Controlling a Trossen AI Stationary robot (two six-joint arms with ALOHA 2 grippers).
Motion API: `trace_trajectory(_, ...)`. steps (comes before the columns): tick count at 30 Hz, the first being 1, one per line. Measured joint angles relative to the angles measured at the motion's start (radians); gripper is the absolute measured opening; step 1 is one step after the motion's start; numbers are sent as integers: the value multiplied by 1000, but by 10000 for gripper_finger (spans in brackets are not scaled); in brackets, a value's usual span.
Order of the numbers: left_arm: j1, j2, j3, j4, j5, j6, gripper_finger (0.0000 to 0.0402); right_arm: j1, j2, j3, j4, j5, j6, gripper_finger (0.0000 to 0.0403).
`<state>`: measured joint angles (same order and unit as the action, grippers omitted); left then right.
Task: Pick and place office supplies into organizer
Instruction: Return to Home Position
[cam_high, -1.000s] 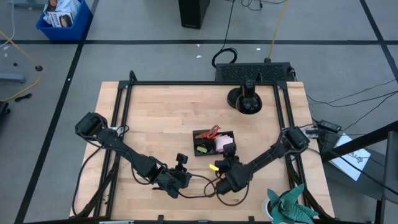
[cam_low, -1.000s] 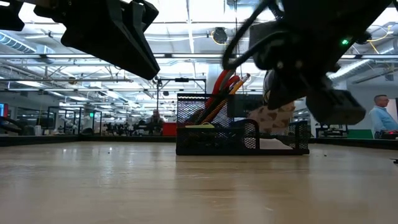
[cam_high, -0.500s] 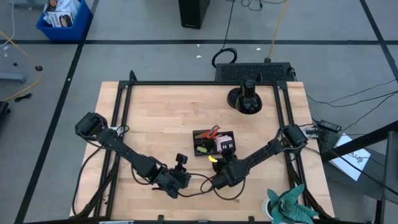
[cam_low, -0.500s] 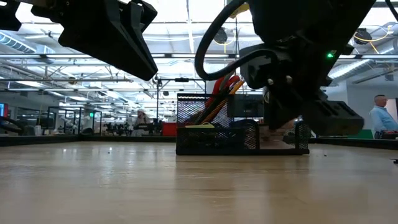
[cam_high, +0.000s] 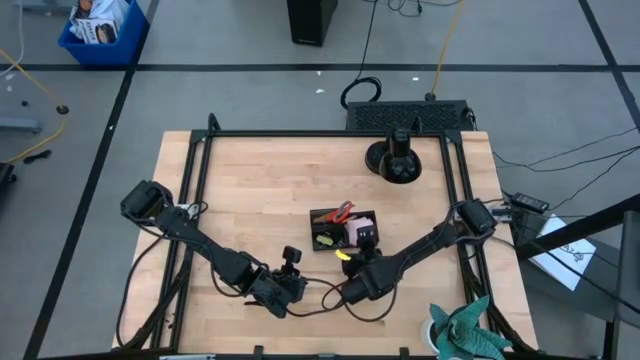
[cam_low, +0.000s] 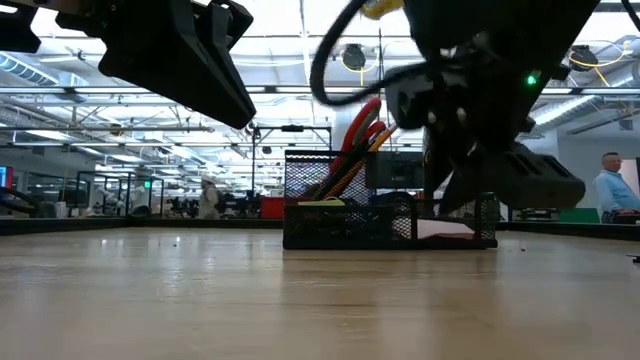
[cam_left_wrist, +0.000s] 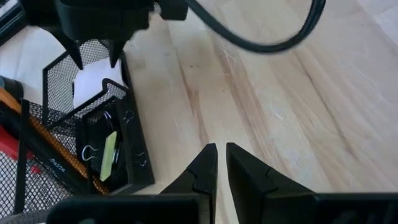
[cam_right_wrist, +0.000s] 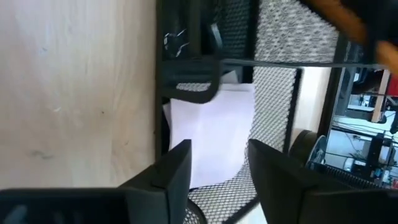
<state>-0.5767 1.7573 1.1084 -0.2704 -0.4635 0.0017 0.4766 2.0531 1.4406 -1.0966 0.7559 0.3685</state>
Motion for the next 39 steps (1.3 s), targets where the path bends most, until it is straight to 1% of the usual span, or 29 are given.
trace_trajectory(5, -1, 0, 0, 1, 0, 23, 42, 22, -74, 0, -4, 0, 43, 161)
trace_trajectory(9, -4, -1, 0, 0, -20, 23, 42, 69, -185, 0, 15, -6, 82, 143)
trace_trajectory(12, -8, -10, 4, -24, -35, 27, 42, 117, -279, 0, 58, -54, 63, 115)
trace_trajectory(14, -8, -10, 18, -58, -35, 27, 42, 153, -341, 0, 93, -46, 47, 88)
trace_trajectory(16, -10, -18, 38, -91, -35, 41, 42, 184, -401, 0, 123, -25, 22, 53)
trace_trajectory(18, -11, -28, 58, -101, -35, 74, 42, 206, -459, -10, 166, -24, -22, 17)
trace_trajectory(19, -12, -30, 67, -95, -42, 102, 42, 215, -489, -25, 198, -24, -51, 9)
trace_trajectory(23, -26, -51, 89, -150, -111, 189, 42, 227, -604, -151, 378, -24, -139, 9)
trace_trajectory(24, -26, -56, 98, -159, -137, 196, 42, 224, -633, -200, 445, -25, -160, 6)
trace_trajectory(26, -22, -78, 97, -228, -205, 203, 42, 210, -692, -320, 604, -29, -224, 2)
trace_trajectory(28, -5, -83, 97, -278, -228, 203, 41, 187, -744, -454, 780, -91, -280, 3)
trace_trajectory(30, 16, -85, 96, -357, -221, 186, 36, 149, -780, -572, 919, -180, -302, 1)
trace_trajectory(32, 45, -88, 95, -387, -195, 174, 20, 112, -803, -660, 1020, -233, -305, 1)
trace_trajectory(34, 76, -89, 95, -383, -146, 187, 6, 80, -815, -721, 1067, -232, -308, 1)
trace_trajectory(37, 113, -88, 95, -314, -95, 226, 6, 27, -822, -761, 1088, -231, -331, 1)
trace_trajectory(39, 129, -89, 95, -264, -69, 249, 3, -10, -826, -768, 1096, -212, -352, 1)
